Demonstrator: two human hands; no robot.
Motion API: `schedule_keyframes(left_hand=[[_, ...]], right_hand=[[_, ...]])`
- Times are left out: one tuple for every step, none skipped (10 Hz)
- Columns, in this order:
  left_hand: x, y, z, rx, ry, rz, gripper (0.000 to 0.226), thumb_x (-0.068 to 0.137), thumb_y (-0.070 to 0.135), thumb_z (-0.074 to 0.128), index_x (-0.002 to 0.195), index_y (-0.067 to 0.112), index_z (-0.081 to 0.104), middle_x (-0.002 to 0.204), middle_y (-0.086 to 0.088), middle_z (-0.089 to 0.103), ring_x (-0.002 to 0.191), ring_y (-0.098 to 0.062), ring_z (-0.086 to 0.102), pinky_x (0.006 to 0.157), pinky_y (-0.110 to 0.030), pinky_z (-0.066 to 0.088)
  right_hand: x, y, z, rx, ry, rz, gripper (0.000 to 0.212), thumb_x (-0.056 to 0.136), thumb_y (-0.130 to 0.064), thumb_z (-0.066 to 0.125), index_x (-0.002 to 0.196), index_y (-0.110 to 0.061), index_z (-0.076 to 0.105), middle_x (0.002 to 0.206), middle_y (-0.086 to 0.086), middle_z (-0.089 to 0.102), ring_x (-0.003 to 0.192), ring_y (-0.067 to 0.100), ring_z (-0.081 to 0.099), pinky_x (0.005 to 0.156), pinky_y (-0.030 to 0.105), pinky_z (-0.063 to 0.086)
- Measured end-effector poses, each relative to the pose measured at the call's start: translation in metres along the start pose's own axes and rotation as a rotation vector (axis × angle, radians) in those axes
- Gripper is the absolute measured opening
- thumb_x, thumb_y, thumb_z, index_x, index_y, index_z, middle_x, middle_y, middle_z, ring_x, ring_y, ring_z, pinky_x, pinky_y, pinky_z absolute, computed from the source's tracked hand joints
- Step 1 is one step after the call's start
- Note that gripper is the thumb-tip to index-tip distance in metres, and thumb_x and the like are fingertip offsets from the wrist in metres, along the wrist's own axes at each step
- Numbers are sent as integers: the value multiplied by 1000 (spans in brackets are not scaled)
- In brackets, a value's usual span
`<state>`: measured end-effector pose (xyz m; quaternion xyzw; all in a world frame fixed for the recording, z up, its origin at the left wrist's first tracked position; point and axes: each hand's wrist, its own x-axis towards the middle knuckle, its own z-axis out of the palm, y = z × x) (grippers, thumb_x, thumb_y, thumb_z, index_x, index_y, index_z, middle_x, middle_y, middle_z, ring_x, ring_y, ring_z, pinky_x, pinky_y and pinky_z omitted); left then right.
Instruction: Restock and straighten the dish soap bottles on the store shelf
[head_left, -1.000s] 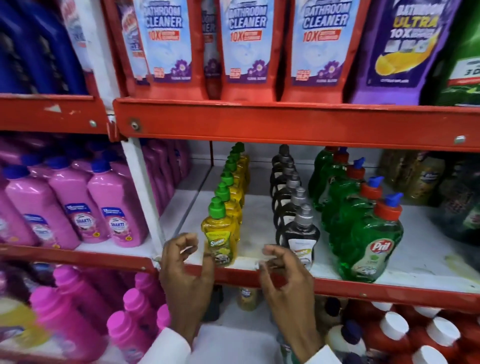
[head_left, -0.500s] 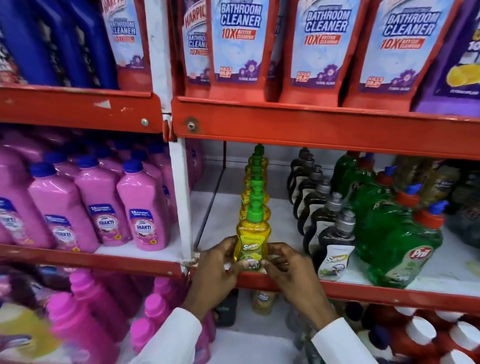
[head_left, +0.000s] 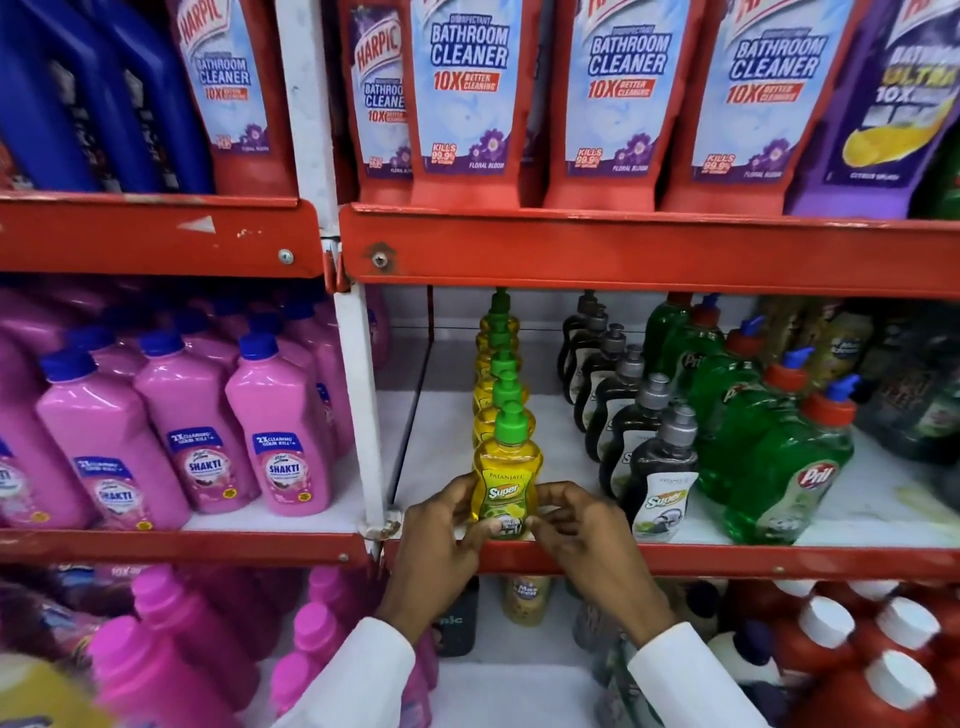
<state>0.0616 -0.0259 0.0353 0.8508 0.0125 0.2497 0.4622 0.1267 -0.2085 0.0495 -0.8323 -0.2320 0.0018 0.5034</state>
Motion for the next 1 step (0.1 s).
schedule_keyframes(left_hand=[[-6, 8, 0, -5, 66, -17, 57, 81, 28, 82, 133, 31, 58, 122, 13, 72, 111, -1, 67, 100, -36, 56]], right_hand=[[-11, -7, -4, 98, 131, 3, 28, 81, -19, 82, 106, -27, 71, 92, -12, 78, 81, 2, 74, 71, 12, 57]])
